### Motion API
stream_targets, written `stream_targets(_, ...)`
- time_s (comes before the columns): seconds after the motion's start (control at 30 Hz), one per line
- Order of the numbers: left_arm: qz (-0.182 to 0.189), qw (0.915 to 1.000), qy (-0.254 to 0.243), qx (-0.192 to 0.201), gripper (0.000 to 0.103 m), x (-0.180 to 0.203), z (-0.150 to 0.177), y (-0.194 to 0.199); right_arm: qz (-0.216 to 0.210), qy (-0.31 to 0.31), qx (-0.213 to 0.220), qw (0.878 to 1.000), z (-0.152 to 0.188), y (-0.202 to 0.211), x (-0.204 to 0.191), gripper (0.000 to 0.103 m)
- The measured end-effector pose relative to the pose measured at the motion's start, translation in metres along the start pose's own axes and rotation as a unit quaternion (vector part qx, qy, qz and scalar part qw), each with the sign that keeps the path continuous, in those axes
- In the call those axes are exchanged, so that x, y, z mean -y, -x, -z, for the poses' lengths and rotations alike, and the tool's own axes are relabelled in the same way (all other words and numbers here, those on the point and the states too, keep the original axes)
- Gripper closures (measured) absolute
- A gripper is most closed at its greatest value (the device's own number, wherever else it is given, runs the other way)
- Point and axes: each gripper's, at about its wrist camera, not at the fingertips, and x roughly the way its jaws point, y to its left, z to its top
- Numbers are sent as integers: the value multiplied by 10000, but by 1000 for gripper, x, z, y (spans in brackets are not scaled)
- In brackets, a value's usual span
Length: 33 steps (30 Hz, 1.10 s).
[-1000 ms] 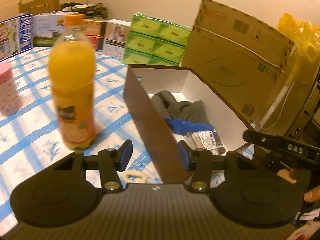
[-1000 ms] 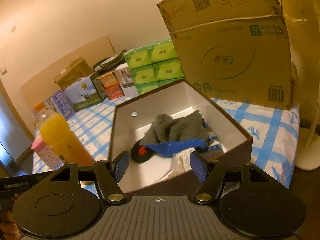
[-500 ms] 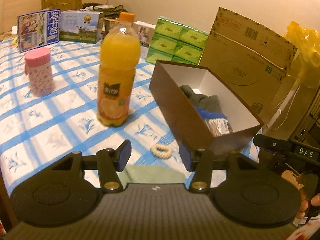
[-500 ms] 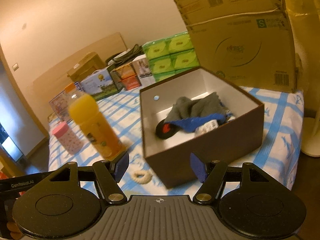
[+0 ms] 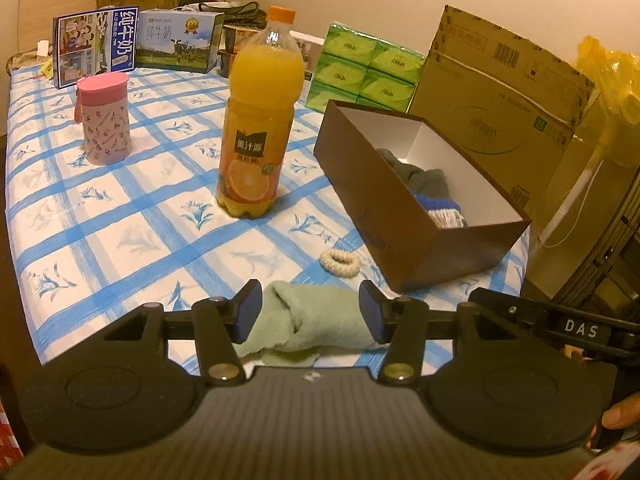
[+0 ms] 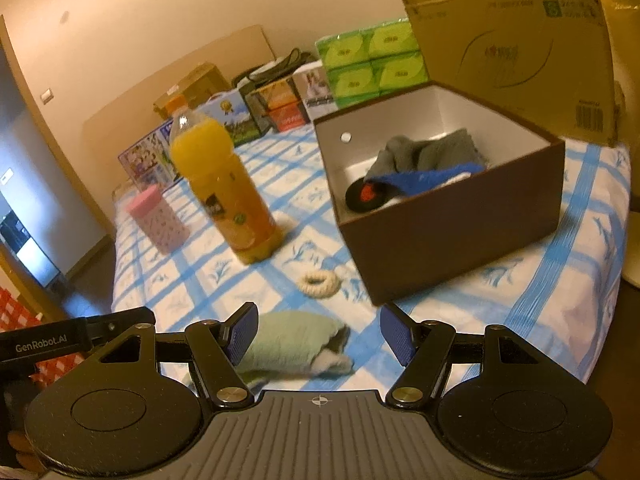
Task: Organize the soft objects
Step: 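Withdraw both tools from the box toward the pale green towel, then grasp the pale green towel with the left tool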
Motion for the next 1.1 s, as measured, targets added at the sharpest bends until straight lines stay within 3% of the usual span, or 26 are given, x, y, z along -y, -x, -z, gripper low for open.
stream_targets(0.43,-164,9994,-50,-304,54,-8,19,-20,32,93,-298,9995,19,-21,-4,35)
stream_targets(0.87,-111,9978,-145,-640,50,-11,34,-54,134,98,-576,9982,32,-47,3,35)
stream_targets(1.1,25,9974,-356,-619,47,2,34,-74,225,-17,-650,9976,32,-55,13,35)
